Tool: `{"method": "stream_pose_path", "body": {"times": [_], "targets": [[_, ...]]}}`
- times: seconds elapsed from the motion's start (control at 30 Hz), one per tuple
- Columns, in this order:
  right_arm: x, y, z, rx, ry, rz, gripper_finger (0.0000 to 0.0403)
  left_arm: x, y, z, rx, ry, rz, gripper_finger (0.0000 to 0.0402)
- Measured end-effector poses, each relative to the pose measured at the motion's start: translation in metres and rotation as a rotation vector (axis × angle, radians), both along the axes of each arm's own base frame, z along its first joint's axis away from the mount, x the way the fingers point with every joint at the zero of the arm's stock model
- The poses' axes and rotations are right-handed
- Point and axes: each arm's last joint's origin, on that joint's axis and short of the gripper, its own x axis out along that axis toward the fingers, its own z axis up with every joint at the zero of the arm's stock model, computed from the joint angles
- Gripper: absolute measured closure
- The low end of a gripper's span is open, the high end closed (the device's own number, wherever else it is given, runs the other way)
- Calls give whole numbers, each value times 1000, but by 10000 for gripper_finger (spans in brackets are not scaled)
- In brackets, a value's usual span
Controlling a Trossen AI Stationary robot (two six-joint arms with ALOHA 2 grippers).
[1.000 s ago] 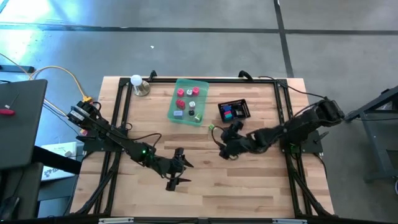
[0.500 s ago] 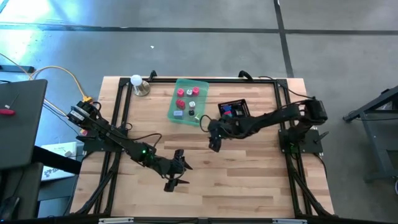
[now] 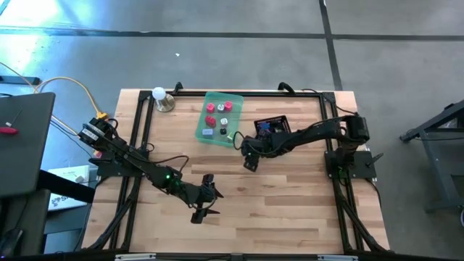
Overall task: Pick & Place Office items
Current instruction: Put the green charger adapter into the green bin
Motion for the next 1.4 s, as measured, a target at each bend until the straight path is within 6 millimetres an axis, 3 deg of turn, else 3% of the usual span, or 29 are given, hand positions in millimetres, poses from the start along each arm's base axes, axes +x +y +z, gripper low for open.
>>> {"method": "stream_pose_path", "body": {"times": [0.2, 0.73, 1.4], "targets": [[4, -1, -11, -29, 15, 17, 125, 0, 0, 0, 0, 1, 0, 116], [4, -11, -11, 7, 12, 13, 127, 0, 0, 0, -3, -1, 2, 116], [7, -13, -10, 2, -2, 58, 248, 0, 0, 0, -2, -1, 2, 116]]}}
